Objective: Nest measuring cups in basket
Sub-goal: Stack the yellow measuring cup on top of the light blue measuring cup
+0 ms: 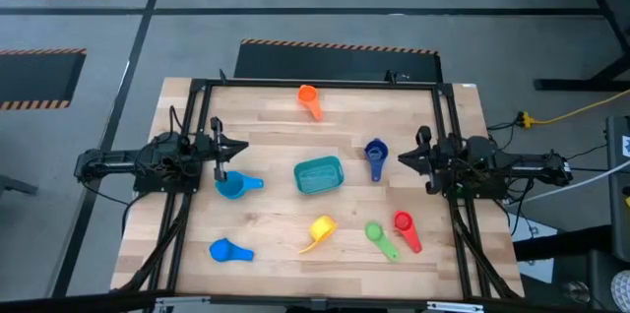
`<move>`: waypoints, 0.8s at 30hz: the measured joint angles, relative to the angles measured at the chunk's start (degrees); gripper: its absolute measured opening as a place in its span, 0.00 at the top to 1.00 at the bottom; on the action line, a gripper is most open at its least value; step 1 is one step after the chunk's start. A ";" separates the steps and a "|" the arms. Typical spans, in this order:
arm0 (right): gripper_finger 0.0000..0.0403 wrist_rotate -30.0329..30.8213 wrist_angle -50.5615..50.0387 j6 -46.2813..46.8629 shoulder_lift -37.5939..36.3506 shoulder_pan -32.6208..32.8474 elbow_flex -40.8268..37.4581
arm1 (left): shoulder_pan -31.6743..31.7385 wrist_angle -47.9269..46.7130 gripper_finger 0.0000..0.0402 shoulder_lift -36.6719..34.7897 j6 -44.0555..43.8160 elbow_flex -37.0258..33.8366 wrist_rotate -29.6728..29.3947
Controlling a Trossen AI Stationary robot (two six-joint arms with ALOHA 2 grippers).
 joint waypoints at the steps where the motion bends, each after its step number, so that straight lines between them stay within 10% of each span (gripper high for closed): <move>1: 0.86 -0.37 0.59 0.98 0.00 0.00 -0.01 | 0.02 -0.01 0.96 -0.01 0.00 0.00 -0.01; 14: 0.41 -0.51 3.17 8.21 0.02 0.02 0.00 | 0.02 -0.01 0.96 0.00 0.09 -0.02 -0.02; 24: 0.39 -4.49 18.34 10.03 8.32 1.30 2.78 | 0.00 -0.01 0.96 -0.02 0.11 -0.02 -0.02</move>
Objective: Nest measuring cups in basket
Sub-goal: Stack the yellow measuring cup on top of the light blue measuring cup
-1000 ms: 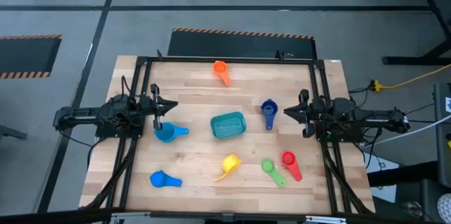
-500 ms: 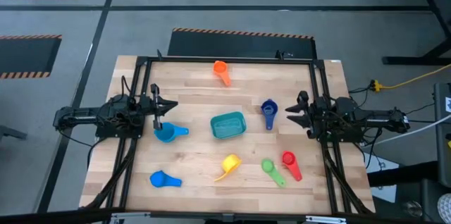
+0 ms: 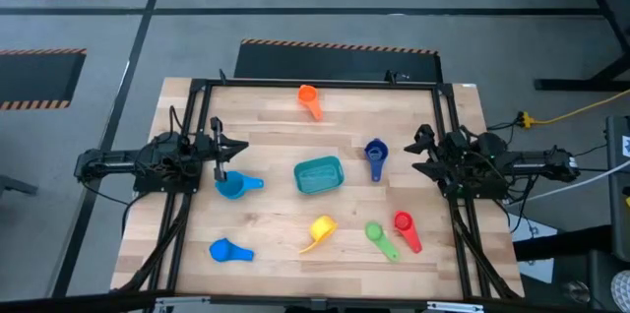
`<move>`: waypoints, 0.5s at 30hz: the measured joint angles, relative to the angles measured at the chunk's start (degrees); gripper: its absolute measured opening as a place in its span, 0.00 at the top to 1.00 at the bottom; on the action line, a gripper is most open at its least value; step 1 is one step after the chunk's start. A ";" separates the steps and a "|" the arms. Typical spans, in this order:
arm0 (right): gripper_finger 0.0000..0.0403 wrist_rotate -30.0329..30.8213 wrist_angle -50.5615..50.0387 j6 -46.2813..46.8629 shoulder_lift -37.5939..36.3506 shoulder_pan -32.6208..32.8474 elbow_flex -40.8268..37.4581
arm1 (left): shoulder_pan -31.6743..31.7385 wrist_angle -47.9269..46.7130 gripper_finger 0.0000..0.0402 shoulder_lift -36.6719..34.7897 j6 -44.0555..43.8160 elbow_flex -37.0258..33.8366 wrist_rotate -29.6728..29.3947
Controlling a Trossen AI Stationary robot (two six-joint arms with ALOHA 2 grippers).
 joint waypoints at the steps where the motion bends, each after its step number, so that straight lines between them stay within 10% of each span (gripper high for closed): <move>1: 0.39 0.28 -0.13 -0.02 1.83 0.55 1.41 | 0.01 0.01 0.96 0.02 0.00 0.02 0.00; 15: 0.39 1.05 -14.20 -5.89 35.40 13.40 27.91 | 0.00 0.01 0.96 0.01 -0.02 0.01 0.00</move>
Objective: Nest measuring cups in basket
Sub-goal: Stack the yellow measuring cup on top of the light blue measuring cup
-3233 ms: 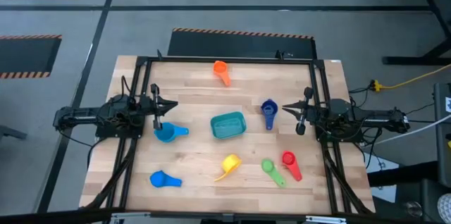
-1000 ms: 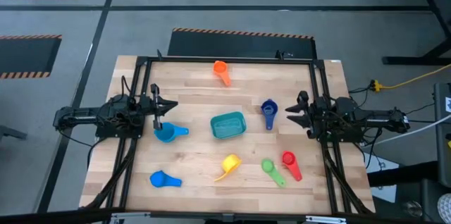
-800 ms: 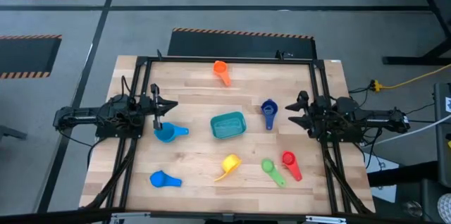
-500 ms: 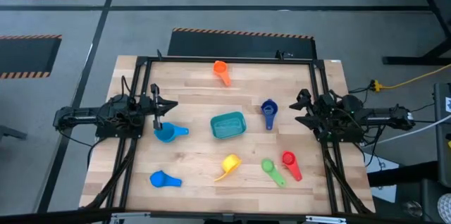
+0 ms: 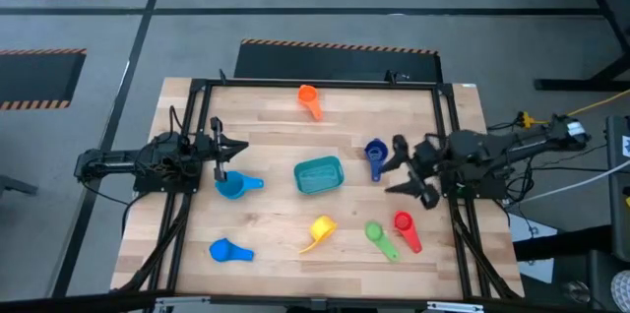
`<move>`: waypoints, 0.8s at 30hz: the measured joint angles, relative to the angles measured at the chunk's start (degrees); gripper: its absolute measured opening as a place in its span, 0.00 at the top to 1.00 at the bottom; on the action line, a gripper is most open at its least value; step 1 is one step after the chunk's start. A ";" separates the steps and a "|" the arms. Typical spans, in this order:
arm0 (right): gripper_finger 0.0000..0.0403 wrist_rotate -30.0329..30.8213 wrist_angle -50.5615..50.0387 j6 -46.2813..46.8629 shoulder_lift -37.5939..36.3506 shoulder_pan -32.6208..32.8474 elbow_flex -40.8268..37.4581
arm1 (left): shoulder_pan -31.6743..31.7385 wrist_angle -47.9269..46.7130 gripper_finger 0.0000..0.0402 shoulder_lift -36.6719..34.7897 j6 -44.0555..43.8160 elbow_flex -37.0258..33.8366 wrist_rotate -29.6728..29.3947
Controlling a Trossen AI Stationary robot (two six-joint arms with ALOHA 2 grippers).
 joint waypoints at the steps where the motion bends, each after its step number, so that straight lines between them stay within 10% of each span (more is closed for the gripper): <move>1: 0.39 0.93 -0.01 -0.04 2.07 1.37 1.27 | 0.02 0.00 0.96 -0.01 0.00 0.01 0.00; 15: 0.39 27.54 -4.13 -9.41 25.54 19.42 11.98 | 0.00 -0.02 0.96 -0.01 -0.04 -0.01 0.00; 24: 0.39 32.54 -4.05 -9.45 40.02 22.52 15.65 | 0.00 -0.02 0.96 -0.01 -0.15 -0.01 0.02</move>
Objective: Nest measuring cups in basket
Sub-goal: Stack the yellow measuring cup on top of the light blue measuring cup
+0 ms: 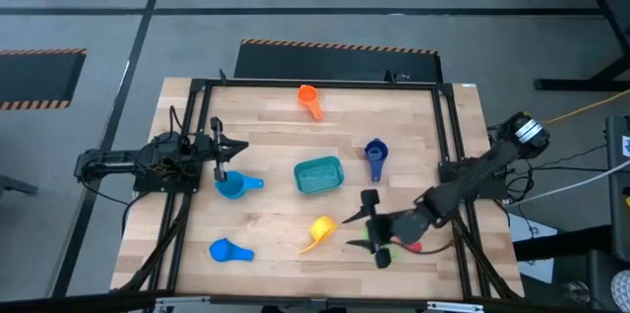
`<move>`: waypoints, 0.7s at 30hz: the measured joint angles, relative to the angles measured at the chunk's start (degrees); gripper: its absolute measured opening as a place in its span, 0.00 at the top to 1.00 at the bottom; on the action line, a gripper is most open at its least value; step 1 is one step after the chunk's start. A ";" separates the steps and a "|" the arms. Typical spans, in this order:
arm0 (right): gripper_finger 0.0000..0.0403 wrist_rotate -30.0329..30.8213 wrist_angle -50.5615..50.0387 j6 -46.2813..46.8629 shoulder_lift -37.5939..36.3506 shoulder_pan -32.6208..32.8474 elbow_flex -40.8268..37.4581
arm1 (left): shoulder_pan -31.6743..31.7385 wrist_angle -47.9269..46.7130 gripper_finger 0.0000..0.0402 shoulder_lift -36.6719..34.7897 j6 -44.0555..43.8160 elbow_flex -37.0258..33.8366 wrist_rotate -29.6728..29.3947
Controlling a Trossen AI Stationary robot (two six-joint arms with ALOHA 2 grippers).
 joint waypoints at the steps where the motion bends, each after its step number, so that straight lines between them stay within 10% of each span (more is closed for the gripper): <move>1: 0.39 0.08 -0.10 0.01 1.57 -0.01 0.58 | 0.02 0.02 0.96 0.02 0.00 0.02 0.00; 21: 0.39 11.10 -0.19 -13.22 18.63 -0.24 7.84 | -0.02 0.01 0.96 0.01 -0.15 0.02 0.23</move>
